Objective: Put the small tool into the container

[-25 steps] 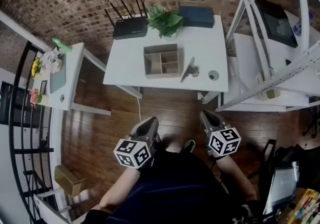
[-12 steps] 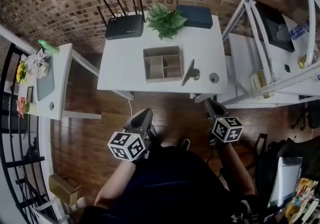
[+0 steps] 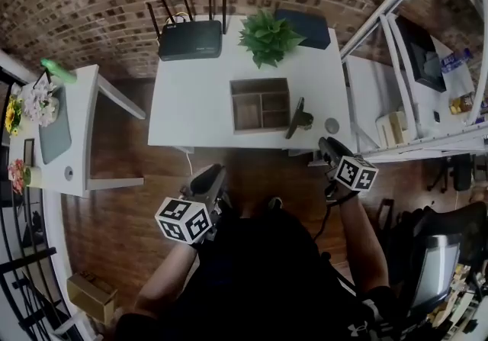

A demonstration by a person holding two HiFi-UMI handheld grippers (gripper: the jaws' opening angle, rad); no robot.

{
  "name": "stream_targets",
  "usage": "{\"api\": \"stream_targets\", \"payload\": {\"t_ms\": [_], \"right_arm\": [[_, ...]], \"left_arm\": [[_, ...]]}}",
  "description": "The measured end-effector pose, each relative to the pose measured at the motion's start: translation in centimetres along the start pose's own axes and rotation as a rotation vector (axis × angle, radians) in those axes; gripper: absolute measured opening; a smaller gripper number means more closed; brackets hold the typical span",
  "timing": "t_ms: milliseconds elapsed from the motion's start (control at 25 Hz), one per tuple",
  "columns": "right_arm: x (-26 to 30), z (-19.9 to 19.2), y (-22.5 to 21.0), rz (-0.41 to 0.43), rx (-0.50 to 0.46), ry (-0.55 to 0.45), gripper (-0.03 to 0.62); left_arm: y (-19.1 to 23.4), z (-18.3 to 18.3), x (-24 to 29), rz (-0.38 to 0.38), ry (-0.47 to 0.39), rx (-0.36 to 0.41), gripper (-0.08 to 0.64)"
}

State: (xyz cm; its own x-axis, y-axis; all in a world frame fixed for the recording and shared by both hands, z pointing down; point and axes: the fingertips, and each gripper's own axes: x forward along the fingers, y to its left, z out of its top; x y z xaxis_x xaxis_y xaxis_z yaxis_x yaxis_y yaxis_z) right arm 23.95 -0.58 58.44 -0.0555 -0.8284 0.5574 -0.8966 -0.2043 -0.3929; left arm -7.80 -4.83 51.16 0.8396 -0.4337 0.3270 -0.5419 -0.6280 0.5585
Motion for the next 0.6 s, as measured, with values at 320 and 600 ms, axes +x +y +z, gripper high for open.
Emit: {"api": "stream_targets", "payload": {"t_ms": [320,600], "right_arm": [[6.6,-0.2,-3.7,0.071,0.074,0.099,0.135],[10.4,-1.7,-6.1,0.144,0.225,0.215,0.144]], "left_arm": [[-0.7,1.1,1.5,0.062,-0.03,-0.008,0.064],[-3.4,1.3,3.2,0.109,-0.048,0.031,0.064]]}}
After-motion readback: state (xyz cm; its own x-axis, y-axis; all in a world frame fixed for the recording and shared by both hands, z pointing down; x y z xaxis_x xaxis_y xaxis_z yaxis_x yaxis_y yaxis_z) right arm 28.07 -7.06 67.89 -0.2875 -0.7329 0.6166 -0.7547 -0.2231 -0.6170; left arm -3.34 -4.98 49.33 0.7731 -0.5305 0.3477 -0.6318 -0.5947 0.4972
